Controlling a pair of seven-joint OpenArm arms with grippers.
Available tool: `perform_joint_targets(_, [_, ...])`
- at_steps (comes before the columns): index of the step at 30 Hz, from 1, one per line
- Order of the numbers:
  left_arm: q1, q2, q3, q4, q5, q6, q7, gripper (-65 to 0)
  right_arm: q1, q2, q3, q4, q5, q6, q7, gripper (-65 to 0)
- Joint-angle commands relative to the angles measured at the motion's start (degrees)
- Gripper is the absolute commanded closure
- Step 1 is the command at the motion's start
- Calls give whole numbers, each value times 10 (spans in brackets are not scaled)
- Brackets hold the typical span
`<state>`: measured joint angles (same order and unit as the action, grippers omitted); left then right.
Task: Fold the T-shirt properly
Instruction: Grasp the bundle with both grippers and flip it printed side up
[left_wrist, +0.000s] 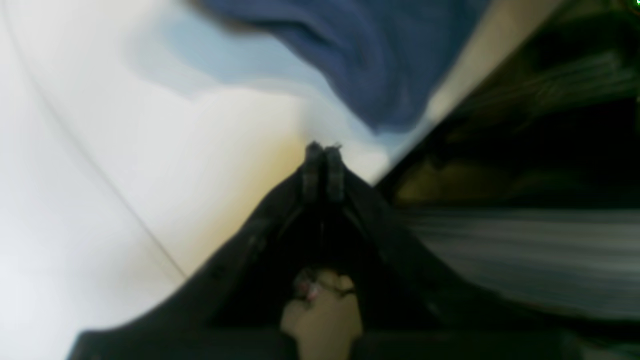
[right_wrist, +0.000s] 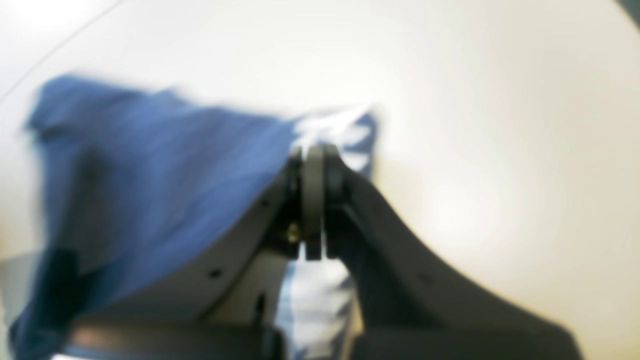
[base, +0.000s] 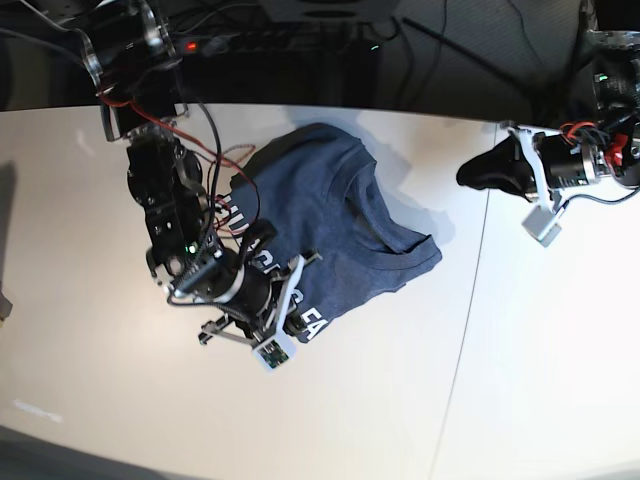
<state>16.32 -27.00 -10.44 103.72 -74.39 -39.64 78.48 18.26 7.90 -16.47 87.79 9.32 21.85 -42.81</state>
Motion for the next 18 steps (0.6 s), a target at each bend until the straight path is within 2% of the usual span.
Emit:
perform_joint_targets(1, [10,2,5,39,-5,-4,-17,0,34,-7,2,-18,3,29,19,0])
perform_joint_targets(4, [41,24,37,105,45,-4,-62,0,93,-27,2,-102,3,29,25,0])
perform_joint_targets(9, [45,66,101,113,139,-4,-131,0,153,-61,2,-192,3,29,37,0])
perform_joint_targets(14, [21,111,167,102,188,-4,-146,0,189,-80,2,-252,-3,29,57,0])
perform_joint_targets(18, [1,146,205,61,228,-4,-161,0,197,-81,2,-309,-4,29,57,0])
